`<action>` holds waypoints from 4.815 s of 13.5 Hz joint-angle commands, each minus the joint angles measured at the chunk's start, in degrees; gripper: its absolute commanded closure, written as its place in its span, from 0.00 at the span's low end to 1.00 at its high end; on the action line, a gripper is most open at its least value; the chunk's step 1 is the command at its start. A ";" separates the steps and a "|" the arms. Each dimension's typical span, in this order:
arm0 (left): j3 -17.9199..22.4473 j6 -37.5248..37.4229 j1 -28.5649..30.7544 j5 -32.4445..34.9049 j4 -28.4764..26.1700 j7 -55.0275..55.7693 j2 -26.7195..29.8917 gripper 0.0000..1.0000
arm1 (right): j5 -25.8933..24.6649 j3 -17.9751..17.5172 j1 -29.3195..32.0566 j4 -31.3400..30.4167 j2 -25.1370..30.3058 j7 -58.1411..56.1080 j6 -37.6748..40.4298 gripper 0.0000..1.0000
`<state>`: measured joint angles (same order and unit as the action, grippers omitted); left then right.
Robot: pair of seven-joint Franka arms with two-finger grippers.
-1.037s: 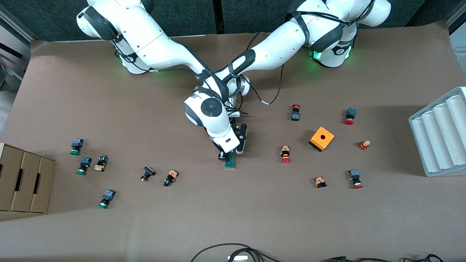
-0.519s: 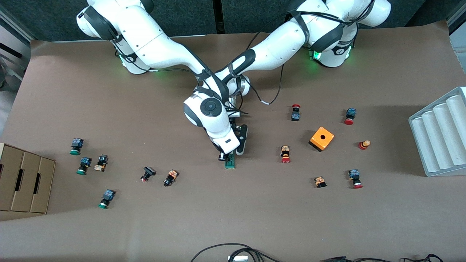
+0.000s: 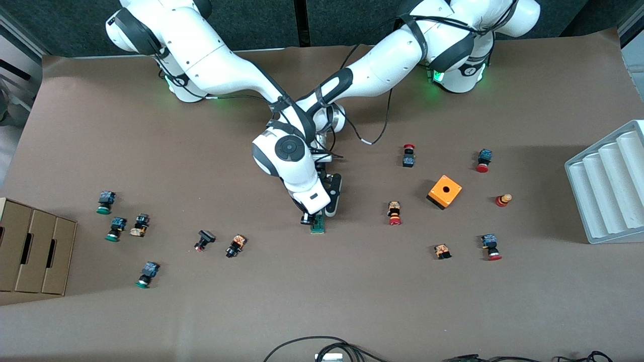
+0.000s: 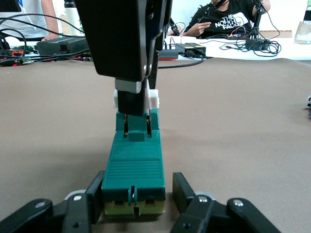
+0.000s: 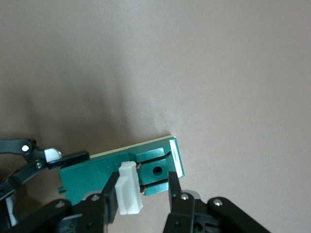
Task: Close load switch with both arms
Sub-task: 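Slide the white toggle along the switch body with the right gripper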
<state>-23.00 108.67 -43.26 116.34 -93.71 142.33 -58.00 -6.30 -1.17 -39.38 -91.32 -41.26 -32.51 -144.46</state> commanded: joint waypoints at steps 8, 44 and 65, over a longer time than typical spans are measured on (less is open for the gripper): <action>0.68 -0.21 -0.95 0.55 1.51 0.93 -1.50 0.38 | -4.68 0.03 0.53 -0.26 0.65 1.22 -0.64 0.65; 0.68 -0.21 -0.86 0.99 1.33 1.29 -1.41 0.38 | -4.60 1.44 0.36 4.13 -2.69 1.58 -1.17 0.69; 0.68 -0.30 -0.86 0.99 1.16 1.37 -1.41 0.38 | -4.68 1.52 0.36 7.21 -5.85 1.49 -1.43 0.69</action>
<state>-23.00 108.39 -43.32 116.77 -93.71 142.56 -58.15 -8.40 0.06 -38.70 -86.44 -44.53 -32.47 -144.75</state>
